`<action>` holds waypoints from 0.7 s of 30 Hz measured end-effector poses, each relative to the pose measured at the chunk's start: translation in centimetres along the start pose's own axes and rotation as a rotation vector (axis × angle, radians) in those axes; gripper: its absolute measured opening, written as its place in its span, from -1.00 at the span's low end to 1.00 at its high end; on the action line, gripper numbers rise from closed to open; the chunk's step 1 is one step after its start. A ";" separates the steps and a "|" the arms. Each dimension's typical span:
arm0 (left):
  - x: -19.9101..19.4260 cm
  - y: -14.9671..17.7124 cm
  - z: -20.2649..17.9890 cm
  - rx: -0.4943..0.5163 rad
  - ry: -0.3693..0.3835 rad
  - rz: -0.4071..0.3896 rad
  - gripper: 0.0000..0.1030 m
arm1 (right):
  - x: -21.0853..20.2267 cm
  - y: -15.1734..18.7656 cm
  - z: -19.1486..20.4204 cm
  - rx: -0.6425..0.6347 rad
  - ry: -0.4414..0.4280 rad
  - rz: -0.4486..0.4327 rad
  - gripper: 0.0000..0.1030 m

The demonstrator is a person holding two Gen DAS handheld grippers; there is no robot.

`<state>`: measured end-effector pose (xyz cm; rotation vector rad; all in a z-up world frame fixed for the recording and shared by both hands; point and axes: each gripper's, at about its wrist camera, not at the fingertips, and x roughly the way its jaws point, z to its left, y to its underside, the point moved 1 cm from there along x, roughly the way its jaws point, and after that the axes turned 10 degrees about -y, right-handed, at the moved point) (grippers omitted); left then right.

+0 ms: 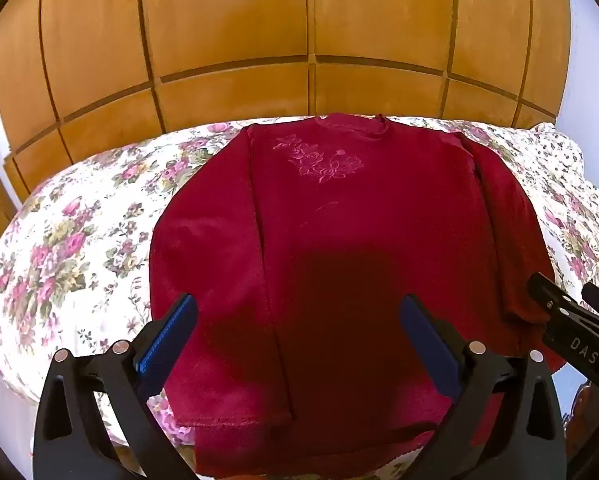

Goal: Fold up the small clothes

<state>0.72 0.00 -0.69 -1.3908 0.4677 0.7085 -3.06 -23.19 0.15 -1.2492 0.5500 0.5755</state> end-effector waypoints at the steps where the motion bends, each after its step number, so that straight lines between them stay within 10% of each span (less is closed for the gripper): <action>1: 0.0 0.0 0.0 -0.001 0.001 -0.003 0.94 | 0.0 0.0 -0.1 0.002 0.000 -0.002 0.97; 21: 0.4 1.0 0.7 -0.011 0.003 0.020 0.94 | 0.2 0.3 0.7 -0.009 -0.009 0.006 0.97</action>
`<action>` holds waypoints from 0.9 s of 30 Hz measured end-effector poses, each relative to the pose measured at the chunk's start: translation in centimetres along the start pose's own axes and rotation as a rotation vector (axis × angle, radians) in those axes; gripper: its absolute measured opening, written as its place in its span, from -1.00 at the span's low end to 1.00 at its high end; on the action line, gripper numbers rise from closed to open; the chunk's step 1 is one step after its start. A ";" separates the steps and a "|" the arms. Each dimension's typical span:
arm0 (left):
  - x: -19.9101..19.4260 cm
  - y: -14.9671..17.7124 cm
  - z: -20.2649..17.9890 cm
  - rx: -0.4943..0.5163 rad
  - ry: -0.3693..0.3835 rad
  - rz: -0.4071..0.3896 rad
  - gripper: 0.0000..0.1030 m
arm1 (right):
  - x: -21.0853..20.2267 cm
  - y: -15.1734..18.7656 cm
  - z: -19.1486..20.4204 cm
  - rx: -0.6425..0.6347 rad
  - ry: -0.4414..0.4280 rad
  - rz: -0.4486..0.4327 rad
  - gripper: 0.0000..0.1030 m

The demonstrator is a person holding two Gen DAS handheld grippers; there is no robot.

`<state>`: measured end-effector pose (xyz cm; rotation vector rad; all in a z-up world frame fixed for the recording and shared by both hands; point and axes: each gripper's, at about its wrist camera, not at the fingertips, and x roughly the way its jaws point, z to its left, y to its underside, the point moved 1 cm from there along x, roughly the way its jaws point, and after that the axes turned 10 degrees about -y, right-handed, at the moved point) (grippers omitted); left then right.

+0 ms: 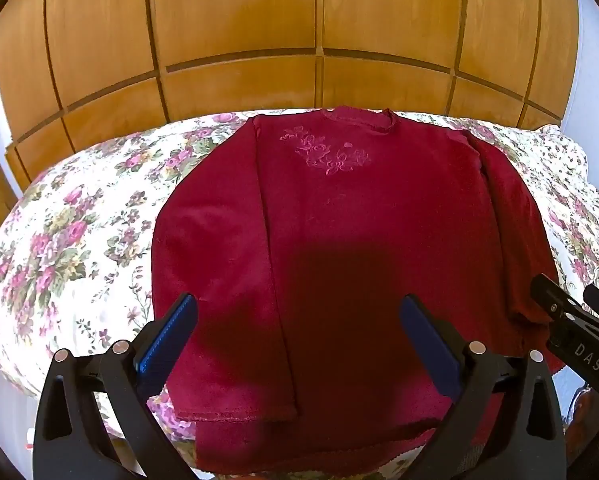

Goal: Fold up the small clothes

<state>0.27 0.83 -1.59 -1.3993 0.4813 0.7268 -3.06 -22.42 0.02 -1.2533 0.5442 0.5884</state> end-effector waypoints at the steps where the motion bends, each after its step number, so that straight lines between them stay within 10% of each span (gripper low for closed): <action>1: 0.0 0.0 0.0 0.000 -0.002 0.001 0.94 | 0.0 0.1 -0.1 0.000 0.001 0.000 0.97; 27: 0.0 -0.1 -0.1 -0.003 -0.001 0.014 0.94 | 0.2 0.2 0.2 -0.010 -0.008 -0.002 0.97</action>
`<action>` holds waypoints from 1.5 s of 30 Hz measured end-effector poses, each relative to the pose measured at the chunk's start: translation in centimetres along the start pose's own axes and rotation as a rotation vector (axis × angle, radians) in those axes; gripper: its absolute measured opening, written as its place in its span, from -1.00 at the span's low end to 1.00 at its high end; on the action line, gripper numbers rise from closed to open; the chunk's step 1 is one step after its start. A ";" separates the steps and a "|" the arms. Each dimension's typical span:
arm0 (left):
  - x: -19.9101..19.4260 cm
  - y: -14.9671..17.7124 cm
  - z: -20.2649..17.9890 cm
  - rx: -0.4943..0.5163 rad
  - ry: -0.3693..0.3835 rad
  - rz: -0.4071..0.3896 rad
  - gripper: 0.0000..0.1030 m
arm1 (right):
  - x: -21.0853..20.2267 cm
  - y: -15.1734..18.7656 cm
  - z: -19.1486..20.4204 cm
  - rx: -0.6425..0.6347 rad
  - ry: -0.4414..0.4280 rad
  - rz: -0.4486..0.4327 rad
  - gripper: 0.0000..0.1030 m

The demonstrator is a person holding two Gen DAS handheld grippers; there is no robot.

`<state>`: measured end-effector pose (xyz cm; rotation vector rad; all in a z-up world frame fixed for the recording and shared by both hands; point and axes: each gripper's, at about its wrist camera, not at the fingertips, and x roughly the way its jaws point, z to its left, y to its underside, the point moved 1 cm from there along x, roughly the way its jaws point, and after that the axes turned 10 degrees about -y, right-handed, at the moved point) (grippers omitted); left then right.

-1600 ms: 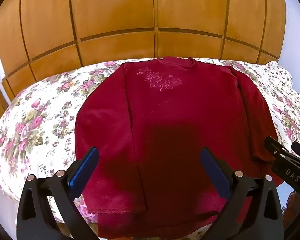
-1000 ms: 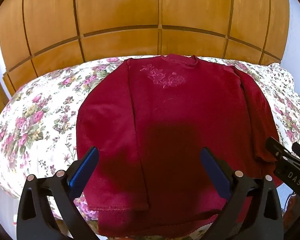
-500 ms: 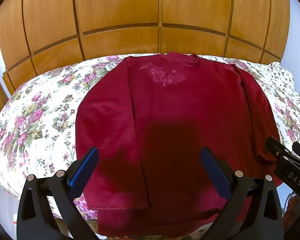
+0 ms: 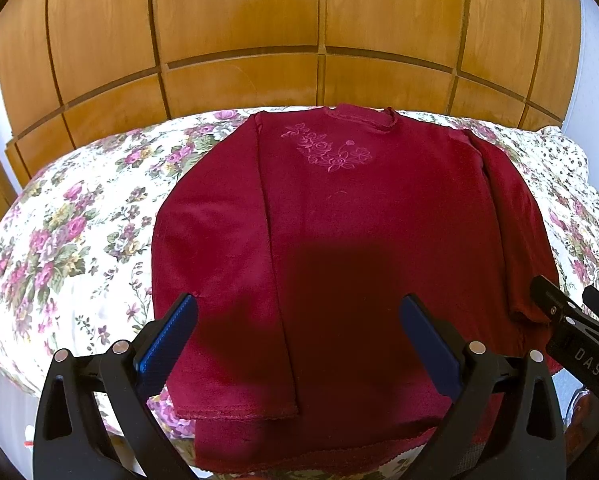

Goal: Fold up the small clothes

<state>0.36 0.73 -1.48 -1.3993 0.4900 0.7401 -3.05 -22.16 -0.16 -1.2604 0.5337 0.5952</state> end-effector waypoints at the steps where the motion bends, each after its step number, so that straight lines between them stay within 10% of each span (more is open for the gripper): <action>1: 0.0 0.0 0.0 0.000 -0.001 0.001 0.94 | 0.0 0.0 0.0 -0.001 0.000 0.001 0.97; 45: 1.1 0.2 0.4 -0.003 0.021 0.058 0.94 | 0.7 0.3 -0.2 0.006 -0.009 0.034 0.97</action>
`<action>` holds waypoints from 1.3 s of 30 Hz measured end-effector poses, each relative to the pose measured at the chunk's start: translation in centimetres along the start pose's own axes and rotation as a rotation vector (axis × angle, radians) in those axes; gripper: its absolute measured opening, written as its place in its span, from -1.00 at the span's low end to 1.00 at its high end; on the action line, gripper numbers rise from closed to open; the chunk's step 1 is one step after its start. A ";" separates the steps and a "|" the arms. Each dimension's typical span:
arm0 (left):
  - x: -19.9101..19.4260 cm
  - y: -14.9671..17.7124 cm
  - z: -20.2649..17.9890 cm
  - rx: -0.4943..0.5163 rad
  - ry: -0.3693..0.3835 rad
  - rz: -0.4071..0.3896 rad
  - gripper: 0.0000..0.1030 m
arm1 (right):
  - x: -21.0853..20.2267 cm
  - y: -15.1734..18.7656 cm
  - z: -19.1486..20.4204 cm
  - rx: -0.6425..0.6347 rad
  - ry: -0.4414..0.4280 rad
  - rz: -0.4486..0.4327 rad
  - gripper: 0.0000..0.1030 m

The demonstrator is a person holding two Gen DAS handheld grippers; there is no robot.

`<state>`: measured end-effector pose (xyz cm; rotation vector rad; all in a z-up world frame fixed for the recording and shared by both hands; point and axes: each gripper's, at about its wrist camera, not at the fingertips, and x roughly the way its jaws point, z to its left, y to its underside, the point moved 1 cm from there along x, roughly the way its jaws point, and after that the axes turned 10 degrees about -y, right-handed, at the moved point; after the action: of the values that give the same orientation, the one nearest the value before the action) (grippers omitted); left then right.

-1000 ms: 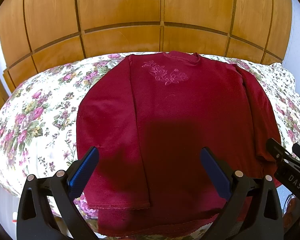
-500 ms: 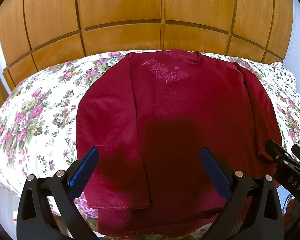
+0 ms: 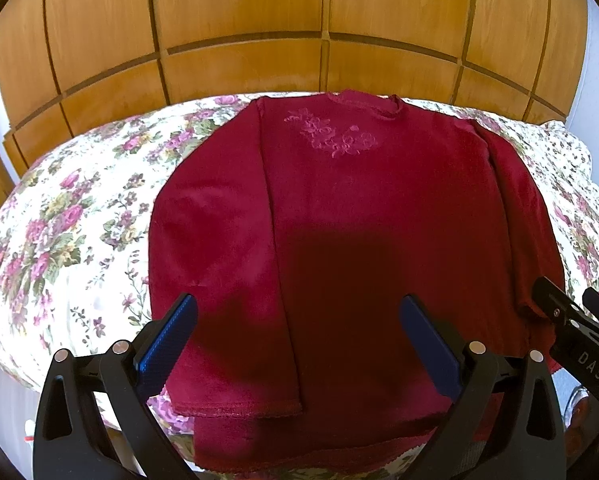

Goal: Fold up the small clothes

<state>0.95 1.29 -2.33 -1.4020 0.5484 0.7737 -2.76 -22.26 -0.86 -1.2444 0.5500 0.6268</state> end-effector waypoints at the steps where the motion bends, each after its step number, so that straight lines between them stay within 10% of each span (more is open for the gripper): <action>1: 0.3 0.0 0.1 0.003 0.019 0.008 0.94 | 0.0 0.0 -0.1 0.001 0.001 -0.003 0.97; 5: 1.9 0.2 1.5 -0.017 0.126 0.067 0.94 | -0.2 -0.1 -0.1 0.004 -0.020 -0.046 0.97; 15: 4.5 1.7 5.0 0.035 -0.029 0.044 0.94 | 2.4 0.7 -1.2 -0.031 -0.064 0.034 0.97; 26: 5.8 3.3 7.1 -0.029 0.025 0.066 0.94 | 3.9 1.8 -1.7 -0.013 -0.056 0.077 0.97; 30: 2.2 2.9 7.1 -0.037 0.065 -0.084 0.75 | 3.9 2.2 -1.6 -0.024 -0.052 0.078 0.97; 34: 3.5 3.8 4.9 0.108 0.099 -0.014 0.35 | 4.3 2.3 -1.6 -0.021 -0.056 0.085 0.97; 39: 4.4 3.8 4.6 0.116 0.103 0.016 0.34 | 4.3 2.4 -1.7 -0.027 -0.054 0.087 0.97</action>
<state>0.50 6.55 -7.58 -1.3367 0.6747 0.6741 -1.44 -22.88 -5.92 -1.2305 0.5540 0.7411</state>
